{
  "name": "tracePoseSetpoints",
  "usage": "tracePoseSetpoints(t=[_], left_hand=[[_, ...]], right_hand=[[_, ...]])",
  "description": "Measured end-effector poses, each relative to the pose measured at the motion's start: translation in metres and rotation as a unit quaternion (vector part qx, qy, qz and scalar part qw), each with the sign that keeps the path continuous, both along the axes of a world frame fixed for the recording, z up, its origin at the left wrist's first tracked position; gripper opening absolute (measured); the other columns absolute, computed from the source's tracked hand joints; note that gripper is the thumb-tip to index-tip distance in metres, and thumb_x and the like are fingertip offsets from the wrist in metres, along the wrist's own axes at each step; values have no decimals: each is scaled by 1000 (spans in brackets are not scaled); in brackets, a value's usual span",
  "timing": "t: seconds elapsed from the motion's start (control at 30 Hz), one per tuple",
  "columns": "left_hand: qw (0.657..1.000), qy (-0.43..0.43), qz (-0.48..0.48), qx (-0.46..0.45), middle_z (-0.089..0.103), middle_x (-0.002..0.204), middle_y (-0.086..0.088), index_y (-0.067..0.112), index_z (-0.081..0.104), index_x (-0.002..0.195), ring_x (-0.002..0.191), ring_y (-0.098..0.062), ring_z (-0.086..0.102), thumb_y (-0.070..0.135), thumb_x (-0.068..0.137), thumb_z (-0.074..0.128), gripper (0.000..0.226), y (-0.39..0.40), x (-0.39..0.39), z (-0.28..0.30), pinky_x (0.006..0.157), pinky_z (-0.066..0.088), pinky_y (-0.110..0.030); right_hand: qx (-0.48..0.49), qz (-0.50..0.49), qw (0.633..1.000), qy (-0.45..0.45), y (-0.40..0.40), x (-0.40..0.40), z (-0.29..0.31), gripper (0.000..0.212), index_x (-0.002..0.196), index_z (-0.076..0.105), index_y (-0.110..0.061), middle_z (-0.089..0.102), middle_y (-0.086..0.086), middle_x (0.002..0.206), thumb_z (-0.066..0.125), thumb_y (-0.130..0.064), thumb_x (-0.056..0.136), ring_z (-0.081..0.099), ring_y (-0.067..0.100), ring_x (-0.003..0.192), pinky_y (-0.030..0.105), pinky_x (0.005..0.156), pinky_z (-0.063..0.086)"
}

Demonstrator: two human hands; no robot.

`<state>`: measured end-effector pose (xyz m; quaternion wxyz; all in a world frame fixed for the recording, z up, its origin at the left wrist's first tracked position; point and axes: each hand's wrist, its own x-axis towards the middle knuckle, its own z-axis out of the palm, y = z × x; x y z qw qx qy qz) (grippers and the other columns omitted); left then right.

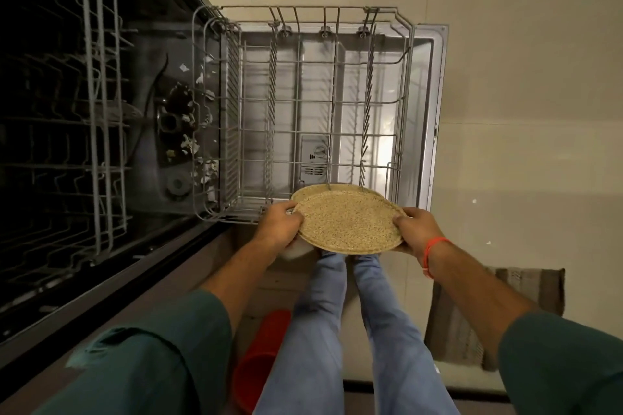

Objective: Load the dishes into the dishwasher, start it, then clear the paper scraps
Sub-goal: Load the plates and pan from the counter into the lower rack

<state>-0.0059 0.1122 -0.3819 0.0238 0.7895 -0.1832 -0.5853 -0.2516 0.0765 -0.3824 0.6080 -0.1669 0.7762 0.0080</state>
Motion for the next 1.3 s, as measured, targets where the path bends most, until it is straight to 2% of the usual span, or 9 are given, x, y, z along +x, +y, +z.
tracePoseSetpoints(t=[0.13, 0.3, 0.43, 0.63, 0.7, 0.83, 0.93, 1.17, 1.3], left_hand=[[1000, -8, -11, -7, 61, 68, -1, 22, 63, 134, 55, -17, 51, 17, 97, 55, 38, -12, 2, -9, 49, 41, -24], [999, -10, -38, 2, 53, 59, 1, 16, 70, 114, 54, -17, 47, 10, 94, 51, 28, -29, 2, -26, 51, 33, -24], [996, -10, -78, 47, 55, 67, -5, 16, 65, 103, 54, -19, 45, 9, 97, 46, 21, -38, -1, -37, 52, 33, -27], [992, -37, -114, 50, 73, 96, -12, 11, 70, 104, 88, -27, 69, 11, 93, 47, 26, -48, -1, -54, 81, 57, -42], [990, -41, -125, 48, 73, 96, -11, 11, 71, 103, 88, -26, 69, 13, 95, 48, 24, -49, 0, -54, 82, 57, -41], [989, -53, -133, 22, 72, 92, -7, 15, 71, 95, 92, -26, 68, 23, 96, 51, 21, -46, 3, -47, 88, 56, -44], [990, -61, -126, 7, 71, 92, -4, 16, 69, 96, 92, -25, 66, 27, 96, 52, 21, -43, 4, -39, 90, 55, -46], [994, -58, -87, -12, 72, 89, -6, 21, 68, 86, 85, -25, 67, 26, 97, 51, 21, -46, 2, -37, 81, 55, -43], [996, -37, -84, 16, 67, 85, -7, 14, 70, 104, 74, -24, 58, 22, 98, 48, 25, -51, 2, -47, 65, 43, -34]], right_hand=[[-3, 0, 1000, -1, -10, 2, -10, 21, 101, 64, -7, 70, 19, 98, 46, -1, 93, 70, 37, 90, 57, 80, 59], [5, -45, 999, -4, -22, 7, -25, 21, 91, 58, -7, 63, 16, 88, 42, 6, 94, 65, 28, 72, 37, 54, 56], [10, -75, 997, 0, -26, 9, -39, 26, 112, 56, -2, 62, 15, 86, 42, 8, 93, 65, 26, 66, 31, 45, 55], [23, -69, 997, -7, -25, 12, -53, 35, 125, 55, 3, 64, 15, 96, 42, 8, 93, 69, 28, 78, 41, 64, 61], [14, -71, 997, 3, -23, 14, -53, 35, 125, 56, 0, 64, 13, 96, 43, 5, 93, 69, 26, 77, 38, 61, 61], [2, -80, 996, 29, -22, 15, -45, 20, 102, 63, -4, 67, 15, 96, 44, -1, 96, 69, 25, 72, 32, 53, 57], [-2, -88, 995, 37, -23, 14, -39, 19, 97, 65, -4, 68, 14, 88, 46, -1, 95, 69, 25, 69, 33, 56, 57], [-33, -85, 994, 55, -34, 15, -34, 21, 89, 66, -13, 67, 12, 89, 48, -3, 94, 69, 26, 72, 40, 67, 61], [-4, -79, 996, 34, -41, 15, -44, 26, 118, 62, -4, 63, 10, 92, 49, -1, 95, 70, 29, 78, 40, 66, 63]])
